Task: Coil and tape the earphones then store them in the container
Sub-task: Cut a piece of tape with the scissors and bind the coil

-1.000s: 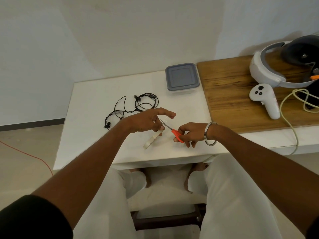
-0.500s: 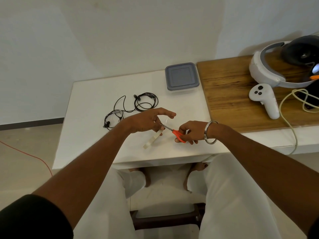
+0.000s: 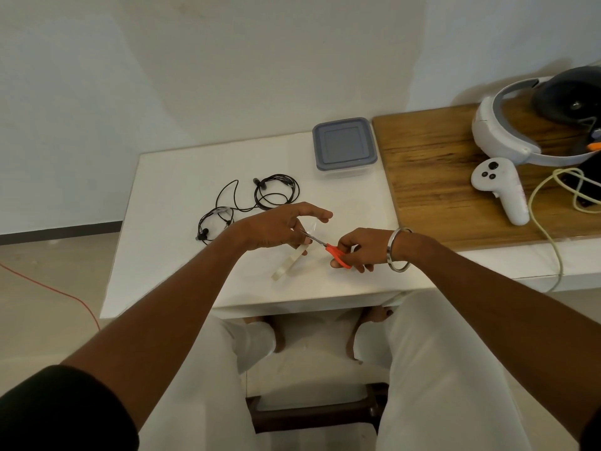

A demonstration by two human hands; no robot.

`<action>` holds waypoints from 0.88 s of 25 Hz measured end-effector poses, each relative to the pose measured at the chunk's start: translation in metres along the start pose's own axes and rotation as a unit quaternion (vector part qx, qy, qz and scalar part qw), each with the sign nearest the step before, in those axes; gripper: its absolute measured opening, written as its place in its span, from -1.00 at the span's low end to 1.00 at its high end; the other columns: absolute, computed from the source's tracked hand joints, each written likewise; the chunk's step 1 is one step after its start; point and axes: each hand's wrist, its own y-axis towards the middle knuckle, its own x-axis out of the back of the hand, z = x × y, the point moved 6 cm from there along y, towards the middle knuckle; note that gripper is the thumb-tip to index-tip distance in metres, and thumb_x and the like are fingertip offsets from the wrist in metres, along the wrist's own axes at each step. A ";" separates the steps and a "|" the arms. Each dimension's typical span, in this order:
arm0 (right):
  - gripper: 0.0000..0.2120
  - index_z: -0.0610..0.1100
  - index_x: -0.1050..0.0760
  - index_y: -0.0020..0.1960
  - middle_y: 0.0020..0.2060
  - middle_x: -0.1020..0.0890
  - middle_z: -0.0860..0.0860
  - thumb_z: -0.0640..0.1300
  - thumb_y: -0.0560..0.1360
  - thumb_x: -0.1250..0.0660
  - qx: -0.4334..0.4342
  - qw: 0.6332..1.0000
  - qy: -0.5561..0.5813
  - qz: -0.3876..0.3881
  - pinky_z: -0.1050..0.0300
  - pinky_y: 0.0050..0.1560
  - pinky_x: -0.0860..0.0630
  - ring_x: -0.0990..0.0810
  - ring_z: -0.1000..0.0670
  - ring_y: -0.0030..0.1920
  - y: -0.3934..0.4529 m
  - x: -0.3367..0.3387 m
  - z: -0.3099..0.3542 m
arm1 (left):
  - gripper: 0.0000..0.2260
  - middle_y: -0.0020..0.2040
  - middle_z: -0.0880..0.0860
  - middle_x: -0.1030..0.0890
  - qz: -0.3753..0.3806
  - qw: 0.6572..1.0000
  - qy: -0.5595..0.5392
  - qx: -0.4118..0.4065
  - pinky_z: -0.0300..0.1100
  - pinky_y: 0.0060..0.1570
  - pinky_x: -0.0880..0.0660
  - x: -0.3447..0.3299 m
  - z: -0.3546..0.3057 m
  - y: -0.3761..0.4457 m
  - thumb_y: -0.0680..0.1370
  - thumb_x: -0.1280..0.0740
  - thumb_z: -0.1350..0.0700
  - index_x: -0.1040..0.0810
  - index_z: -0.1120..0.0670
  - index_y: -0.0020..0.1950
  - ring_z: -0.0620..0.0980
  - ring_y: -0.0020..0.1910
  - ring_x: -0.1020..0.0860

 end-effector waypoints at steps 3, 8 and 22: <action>-0.63 -0.17 -0.53 -0.08 -0.37 -0.56 -0.03 0.16 0.45 -0.33 0.007 1.000 -0.014 -0.024 0.21 -0.27 -0.46 -0.48 0.03 -0.40 -0.001 0.003 -0.001 | -0.48 0.38 -0.09 -0.43 -0.002 1.000 0.000 0.000 -0.17 -0.01 -0.60 0.000 0.000 0.001 0.50 -0.36 0.37 -0.43 0.00 0.40 -0.03 -0.14 -0.60; -0.72 -0.12 -0.53 -0.19 -0.36 -0.61 -0.08 0.11 0.44 -0.37 0.026 0.995 0.014 -0.095 0.12 -0.19 -0.51 -0.52 0.01 -0.39 -0.001 0.009 -0.005 | -0.48 0.36 -0.12 -0.43 -0.025 0.999 -0.046 0.004 -0.25 -0.05 -0.58 0.002 0.002 -0.003 0.51 -0.35 0.39 -0.43 -0.03 0.38 -0.15 -0.20 -0.60; -0.76 -0.22 -0.48 -0.15 -0.20 -0.59 -0.18 -0.04 0.51 -0.32 -0.206 0.914 -0.146 -0.318 0.11 -0.19 -0.46 -0.49 -0.10 -0.25 -0.012 0.050 -0.033 | -0.42 0.34 -0.14 -0.46 -0.079 0.989 -0.118 -0.030 -0.19 0.24 -0.48 0.005 0.004 -0.008 0.48 -0.43 0.31 -0.39 -0.08 0.42 -0.05 -0.04 -0.64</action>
